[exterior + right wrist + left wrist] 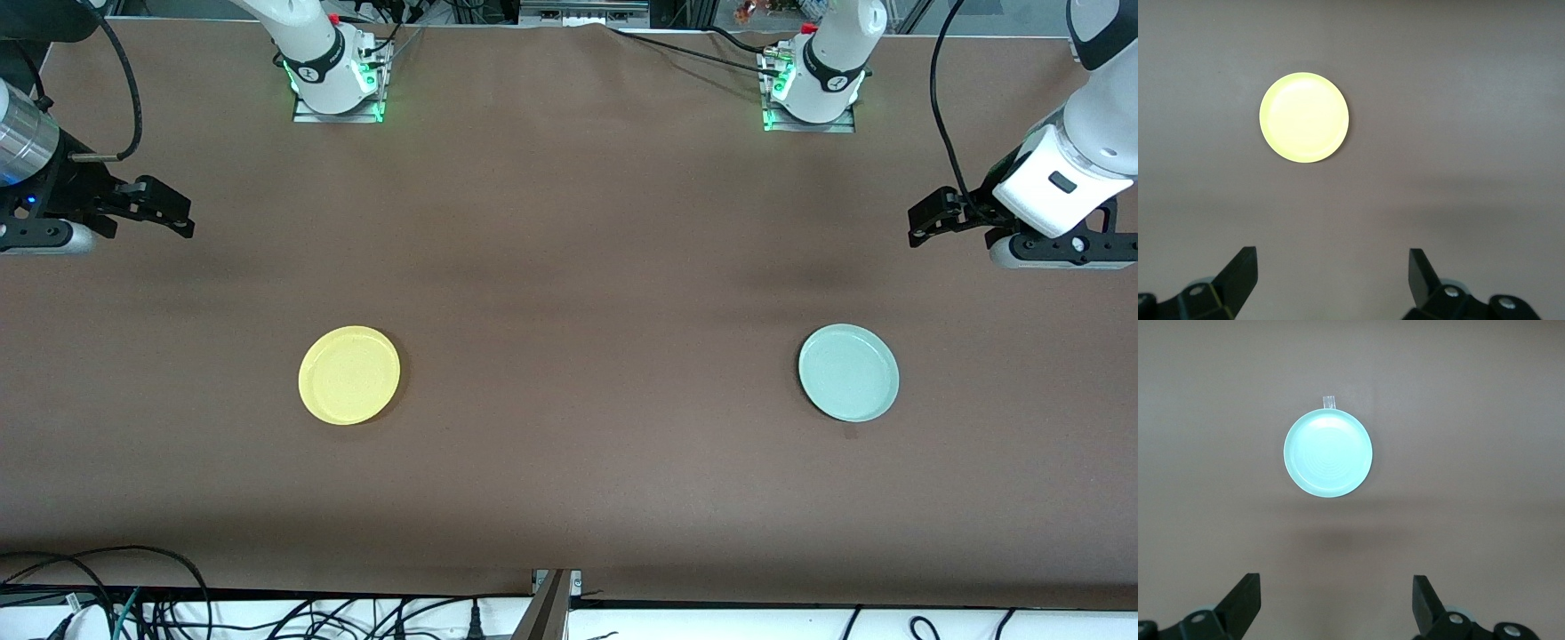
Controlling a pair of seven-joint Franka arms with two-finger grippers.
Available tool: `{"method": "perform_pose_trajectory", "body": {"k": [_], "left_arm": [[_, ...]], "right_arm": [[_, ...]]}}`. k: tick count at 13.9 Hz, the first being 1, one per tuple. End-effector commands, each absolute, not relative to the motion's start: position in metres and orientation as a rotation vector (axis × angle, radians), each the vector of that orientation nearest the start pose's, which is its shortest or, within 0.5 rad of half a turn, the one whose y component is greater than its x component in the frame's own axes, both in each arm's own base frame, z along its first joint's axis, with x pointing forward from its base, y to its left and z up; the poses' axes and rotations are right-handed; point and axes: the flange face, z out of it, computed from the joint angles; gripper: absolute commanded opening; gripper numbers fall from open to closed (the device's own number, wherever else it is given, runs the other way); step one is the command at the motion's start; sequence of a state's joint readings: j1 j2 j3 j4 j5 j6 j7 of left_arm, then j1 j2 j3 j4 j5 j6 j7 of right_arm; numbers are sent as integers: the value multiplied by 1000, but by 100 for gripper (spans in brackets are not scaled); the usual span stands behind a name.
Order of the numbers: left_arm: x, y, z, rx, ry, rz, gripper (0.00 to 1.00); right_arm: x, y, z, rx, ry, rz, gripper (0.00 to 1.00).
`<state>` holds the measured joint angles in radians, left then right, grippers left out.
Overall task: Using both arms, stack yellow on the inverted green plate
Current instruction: 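Move the left gripper to the green plate while the right gripper nears yellow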
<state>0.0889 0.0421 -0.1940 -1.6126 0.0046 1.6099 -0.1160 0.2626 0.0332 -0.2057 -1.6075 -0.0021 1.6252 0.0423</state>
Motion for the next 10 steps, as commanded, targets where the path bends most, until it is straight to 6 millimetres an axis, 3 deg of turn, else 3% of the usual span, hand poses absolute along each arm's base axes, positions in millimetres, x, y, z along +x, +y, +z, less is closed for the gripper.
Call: {"method": "perform_pose_trajectory", "body": {"k": [1, 5, 8, 9, 10], "left_arm": [[563, -59, 595, -3159, 1, 65, 100], [563, -59, 593, -3161, -3, 73, 100], [559, -54, 574, -3153, -12, 242, 100], [558, -53, 563, -3143, -4, 318, 100], [567, -55, 536, -3132, 11, 406, 100]], "right_arm": [[569, 36, 597, -3161, -18, 16, 100], [569, 37, 597, -3161, -20, 16, 100], [569, 36, 597, -3161, -18, 16, 100], [569, 36, 597, -3161, -18, 16, 100], [569, 36, 597, -3161, -18, 14, 100]]}}
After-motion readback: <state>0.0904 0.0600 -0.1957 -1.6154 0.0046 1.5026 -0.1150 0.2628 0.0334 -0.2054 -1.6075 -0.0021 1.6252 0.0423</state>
